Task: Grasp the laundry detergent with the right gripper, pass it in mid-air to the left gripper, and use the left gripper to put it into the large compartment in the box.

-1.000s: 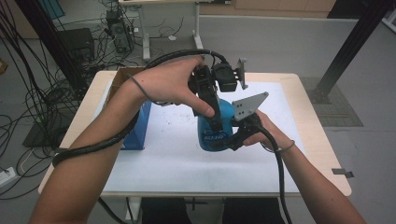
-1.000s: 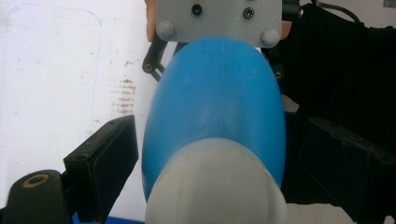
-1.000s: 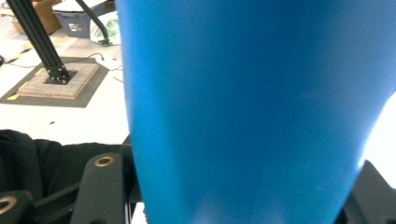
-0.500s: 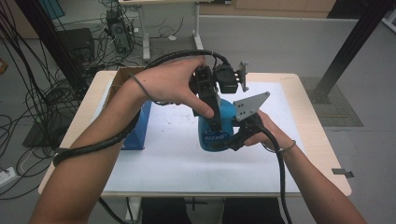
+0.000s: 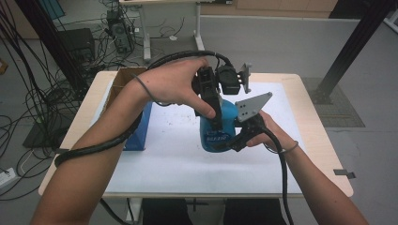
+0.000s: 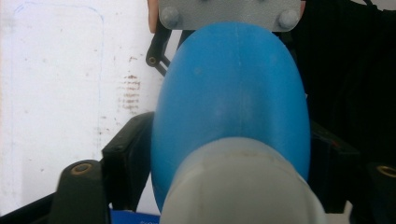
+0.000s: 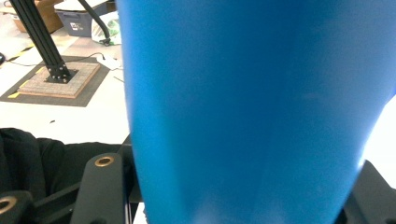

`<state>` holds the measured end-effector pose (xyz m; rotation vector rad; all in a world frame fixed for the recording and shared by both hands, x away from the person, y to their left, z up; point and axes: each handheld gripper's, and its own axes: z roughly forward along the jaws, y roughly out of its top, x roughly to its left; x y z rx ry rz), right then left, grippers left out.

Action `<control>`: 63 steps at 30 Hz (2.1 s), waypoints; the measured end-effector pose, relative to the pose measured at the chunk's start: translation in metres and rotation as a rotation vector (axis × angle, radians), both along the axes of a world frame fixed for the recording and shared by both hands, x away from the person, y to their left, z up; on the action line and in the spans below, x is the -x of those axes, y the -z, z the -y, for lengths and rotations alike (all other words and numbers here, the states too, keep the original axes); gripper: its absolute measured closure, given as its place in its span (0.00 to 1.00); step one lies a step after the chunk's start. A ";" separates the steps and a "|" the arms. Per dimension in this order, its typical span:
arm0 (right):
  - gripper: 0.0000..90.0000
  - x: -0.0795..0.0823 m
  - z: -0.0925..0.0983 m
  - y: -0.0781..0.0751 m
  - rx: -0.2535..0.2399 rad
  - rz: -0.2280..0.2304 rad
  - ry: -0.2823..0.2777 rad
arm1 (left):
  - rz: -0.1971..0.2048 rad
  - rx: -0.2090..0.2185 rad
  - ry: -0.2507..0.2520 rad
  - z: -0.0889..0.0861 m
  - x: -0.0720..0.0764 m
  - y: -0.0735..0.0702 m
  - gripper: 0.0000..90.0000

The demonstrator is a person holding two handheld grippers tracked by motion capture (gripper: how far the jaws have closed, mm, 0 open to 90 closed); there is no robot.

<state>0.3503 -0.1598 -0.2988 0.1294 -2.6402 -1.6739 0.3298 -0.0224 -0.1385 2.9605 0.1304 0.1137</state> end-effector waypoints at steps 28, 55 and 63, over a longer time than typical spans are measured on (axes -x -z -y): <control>0.45 0.000 0.000 -0.003 -0.002 0.001 -0.010 | -0.009 -0.008 -0.020 0.001 0.000 -0.001 0.42; 0.45 -0.001 -0.001 -0.003 -0.002 0.001 -0.012 | -0.013 -0.009 -0.023 0.000 -0.001 0.000 0.42; 0.45 0.000 -0.002 -0.003 0.000 0.000 -0.014 | -0.017 -0.009 -0.025 -0.001 -0.001 0.001 0.42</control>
